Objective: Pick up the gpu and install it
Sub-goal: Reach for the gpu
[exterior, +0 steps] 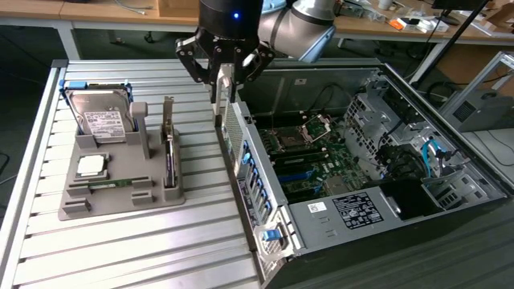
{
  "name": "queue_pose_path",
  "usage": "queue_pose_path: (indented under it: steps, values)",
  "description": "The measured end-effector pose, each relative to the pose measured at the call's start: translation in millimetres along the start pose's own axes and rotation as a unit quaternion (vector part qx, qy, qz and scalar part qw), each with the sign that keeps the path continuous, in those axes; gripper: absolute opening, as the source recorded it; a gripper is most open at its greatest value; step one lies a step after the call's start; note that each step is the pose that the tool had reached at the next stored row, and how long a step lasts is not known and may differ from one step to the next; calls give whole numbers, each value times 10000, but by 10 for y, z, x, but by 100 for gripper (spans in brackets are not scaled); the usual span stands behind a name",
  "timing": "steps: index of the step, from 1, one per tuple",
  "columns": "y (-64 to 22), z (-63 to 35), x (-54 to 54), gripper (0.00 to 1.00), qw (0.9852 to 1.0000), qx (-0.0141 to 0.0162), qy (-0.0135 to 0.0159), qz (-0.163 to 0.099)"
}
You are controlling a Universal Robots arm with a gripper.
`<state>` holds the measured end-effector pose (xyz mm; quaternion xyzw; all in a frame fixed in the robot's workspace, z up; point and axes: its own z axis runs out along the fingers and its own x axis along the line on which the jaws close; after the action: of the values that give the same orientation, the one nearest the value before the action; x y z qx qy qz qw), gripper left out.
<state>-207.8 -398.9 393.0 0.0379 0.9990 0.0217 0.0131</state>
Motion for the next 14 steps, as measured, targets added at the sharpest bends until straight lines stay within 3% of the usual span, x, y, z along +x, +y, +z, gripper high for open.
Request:
queue_pose_path:
  steps: [4, 8, 10, 14]
  values:
    - [-8, 1, 100, 35, 10000, 0, 0, -1]
    - [-13, 2, 169, 15, 10000, 0, 0, 0]
    - [-16, 3, 206, 11, 10000, 0, 0, 0]
    - [-23, 3, 297, 11, 10000, 0, 0, -1]
